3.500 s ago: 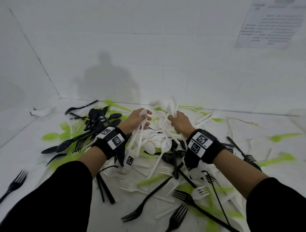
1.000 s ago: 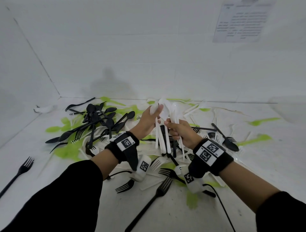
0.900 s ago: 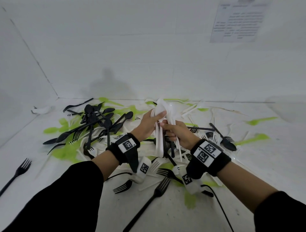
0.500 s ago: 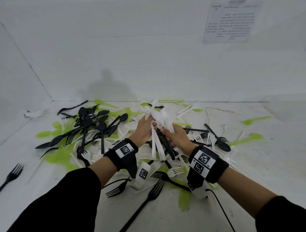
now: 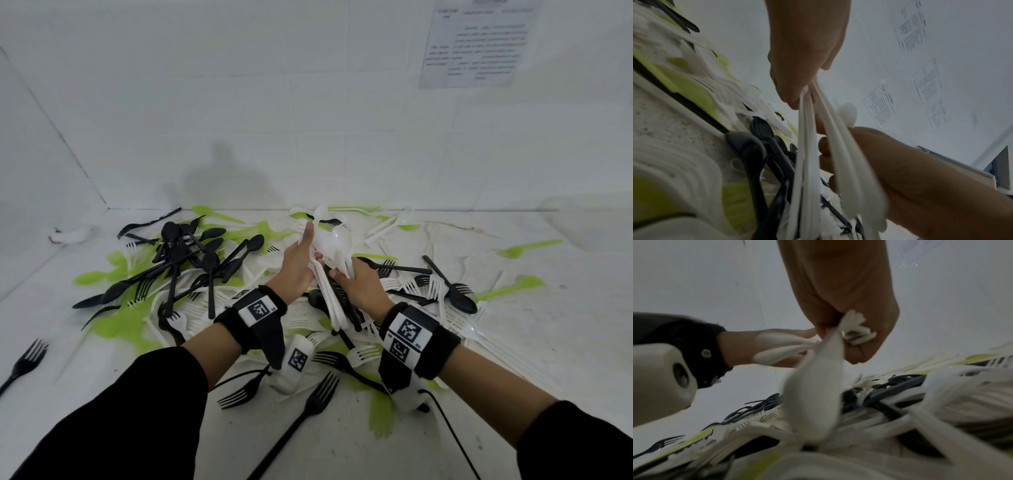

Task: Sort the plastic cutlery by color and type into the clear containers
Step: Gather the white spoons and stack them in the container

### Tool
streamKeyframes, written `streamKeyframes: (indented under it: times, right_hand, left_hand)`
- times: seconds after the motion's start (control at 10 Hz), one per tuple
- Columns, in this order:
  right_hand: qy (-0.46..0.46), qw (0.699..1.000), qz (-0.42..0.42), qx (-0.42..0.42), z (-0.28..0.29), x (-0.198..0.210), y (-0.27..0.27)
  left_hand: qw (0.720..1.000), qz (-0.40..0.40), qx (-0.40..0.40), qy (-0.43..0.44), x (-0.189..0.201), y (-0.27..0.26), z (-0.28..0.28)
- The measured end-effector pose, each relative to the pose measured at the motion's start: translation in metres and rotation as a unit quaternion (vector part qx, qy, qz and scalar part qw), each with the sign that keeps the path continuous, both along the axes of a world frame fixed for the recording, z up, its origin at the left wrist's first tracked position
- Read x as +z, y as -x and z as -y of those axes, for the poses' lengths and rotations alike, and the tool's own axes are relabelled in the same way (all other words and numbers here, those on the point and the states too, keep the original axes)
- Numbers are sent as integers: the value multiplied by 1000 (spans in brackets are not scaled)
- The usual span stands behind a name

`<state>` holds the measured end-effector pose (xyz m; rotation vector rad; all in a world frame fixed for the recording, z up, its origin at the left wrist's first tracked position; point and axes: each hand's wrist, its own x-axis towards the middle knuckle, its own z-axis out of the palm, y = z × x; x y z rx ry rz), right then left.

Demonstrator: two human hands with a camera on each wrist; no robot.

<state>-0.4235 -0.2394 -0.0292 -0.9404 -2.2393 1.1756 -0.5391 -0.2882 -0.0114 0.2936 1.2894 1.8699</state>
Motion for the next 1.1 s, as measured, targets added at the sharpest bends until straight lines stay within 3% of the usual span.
streamKeyframes:
  times: [0.2, 0.4, 0.6, 0.7, 0.8, 0.9, 1.1]
  right_hand:
    - [15, 1000, 12, 18, -1, 0, 2]
    - [146, 984, -94, 27, 8, 10, -6]
    - [14, 994, -58, 90, 12, 14, -15]
    - [40, 990, -38, 132, 11, 15, -17]
    - [61, 992, -34, 108, 5, 15, -18]
    - [137, 987, -52, 66, 1, 16, -18]
    - [120, 989, -63, 61, 1, 17, -17]
  left_hand:
    - [999, -23, -26, 37, 1, -6, 2]
    - [999, 37, 6, 39, 2, 13, 0]
    - [997, 72, -11, 6, 2, 18, -1]
    - [994, 91, -58, 12, 6, 20, 1]
    - [998, 41, -18, 39, -3, 24, 0]
    - [995, 96, 8, 20, -5, 25, -2]
    - [997, 73, 31, -11, -2, 22, -1]
